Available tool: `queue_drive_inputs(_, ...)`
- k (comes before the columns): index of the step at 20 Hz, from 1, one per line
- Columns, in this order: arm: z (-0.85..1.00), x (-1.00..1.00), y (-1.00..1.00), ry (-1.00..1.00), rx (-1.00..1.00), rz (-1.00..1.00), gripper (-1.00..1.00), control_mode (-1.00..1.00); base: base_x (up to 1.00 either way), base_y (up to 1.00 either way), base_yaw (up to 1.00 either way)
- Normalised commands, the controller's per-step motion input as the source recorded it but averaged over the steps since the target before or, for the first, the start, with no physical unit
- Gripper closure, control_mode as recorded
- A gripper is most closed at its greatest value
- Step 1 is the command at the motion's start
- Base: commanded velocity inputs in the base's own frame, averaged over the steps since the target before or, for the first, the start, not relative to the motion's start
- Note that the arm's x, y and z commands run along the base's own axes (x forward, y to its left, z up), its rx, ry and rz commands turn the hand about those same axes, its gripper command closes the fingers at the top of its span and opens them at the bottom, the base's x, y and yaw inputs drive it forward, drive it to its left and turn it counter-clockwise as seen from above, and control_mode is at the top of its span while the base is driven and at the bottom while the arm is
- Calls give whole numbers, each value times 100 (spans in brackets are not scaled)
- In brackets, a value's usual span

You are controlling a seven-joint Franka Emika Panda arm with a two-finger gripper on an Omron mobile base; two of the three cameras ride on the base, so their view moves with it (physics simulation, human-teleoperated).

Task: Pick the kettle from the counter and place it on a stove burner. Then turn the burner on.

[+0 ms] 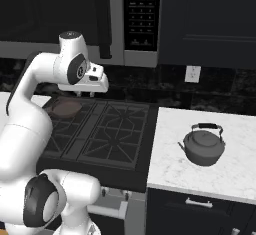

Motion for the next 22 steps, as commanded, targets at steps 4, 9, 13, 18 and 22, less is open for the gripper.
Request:
queue_drive_inputs(4, -3, -6, -29, -1, 9, -4, -100, -100, 0, 0, 0)
queue_drive_inputs(9, -6, -31, -95, -5, 19, -29, -100, -100, 0, 0, 0)
queue_drive_inputs(13, 0, -3, -100, 0, 21, -49, -100, -100, 0, 0, 0)
queue_drive_inputs(18, 0, 0, -100, 0, 19, -51, -100, -100, 0, 0, 0)
queue_drive_inputs(22, 0, 0, -100, 3, 22, -50, -100, -100, 0, 0, 0)
